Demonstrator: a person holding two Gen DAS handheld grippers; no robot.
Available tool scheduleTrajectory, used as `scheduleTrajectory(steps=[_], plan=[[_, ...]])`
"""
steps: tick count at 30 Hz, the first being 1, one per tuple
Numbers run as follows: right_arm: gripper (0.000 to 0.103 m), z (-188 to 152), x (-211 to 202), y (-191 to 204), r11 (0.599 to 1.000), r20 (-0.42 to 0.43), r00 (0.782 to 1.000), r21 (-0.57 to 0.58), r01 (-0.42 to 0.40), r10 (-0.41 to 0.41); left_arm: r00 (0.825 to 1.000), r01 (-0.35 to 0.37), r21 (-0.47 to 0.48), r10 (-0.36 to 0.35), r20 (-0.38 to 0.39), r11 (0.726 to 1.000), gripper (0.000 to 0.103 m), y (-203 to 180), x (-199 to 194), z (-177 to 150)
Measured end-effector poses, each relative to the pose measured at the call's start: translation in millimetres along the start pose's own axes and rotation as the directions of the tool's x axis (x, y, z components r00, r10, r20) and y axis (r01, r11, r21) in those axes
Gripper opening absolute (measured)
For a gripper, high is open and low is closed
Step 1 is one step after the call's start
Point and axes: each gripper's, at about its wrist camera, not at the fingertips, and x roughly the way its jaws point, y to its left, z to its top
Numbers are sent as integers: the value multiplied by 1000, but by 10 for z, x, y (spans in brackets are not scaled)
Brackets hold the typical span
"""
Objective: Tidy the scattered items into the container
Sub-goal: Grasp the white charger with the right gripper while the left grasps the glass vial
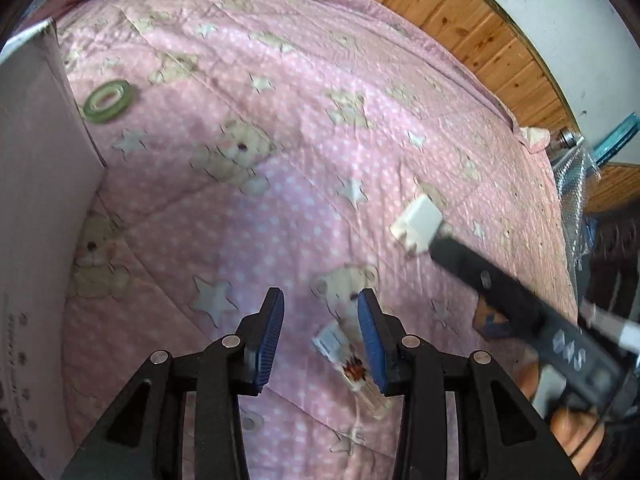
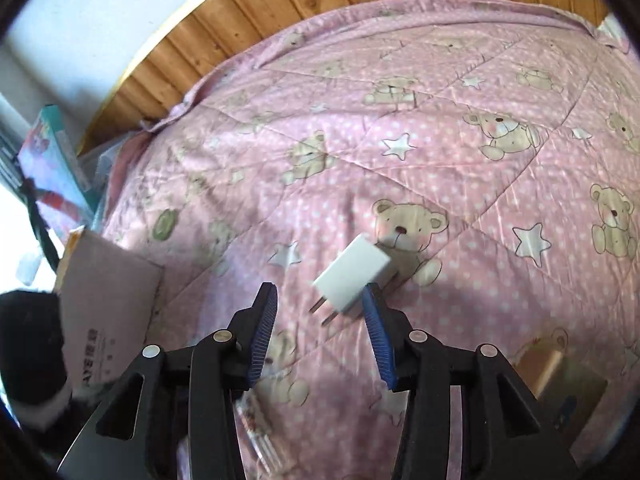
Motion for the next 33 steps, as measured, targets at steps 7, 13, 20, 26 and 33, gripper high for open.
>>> scheduleTrajectory(steps=[7, 13, 20, 26, 33], plan=[[35, 90, 248, 53, 990, -93, 995, -141, 32, -45, 995, -99, 132, 100, 4, 986, 37, -304, 157, -254], [37, -56, 36, -50, 974, -83, 990, -208, 94, -114, 995, -98, 81, 98, 4, 992, 34, -37, 20, -258], [34, -140, 98, 28, 980, -86, 994, -194, 52, -70, 990, -140, 169, 136, 34, 976, 34, -314, 109, -387], [34, -742, -275, 34, 974, -148, 989, -225, -19, -14, 1000, -7, 265, 9, -6, 964, 23, -144, -106, -466], [35, -1072, -350, 92, 964, -26, 997, -256, 65, -74, 998, -63, 186, 67, -14, 981, 45, -150, -100, -665]])
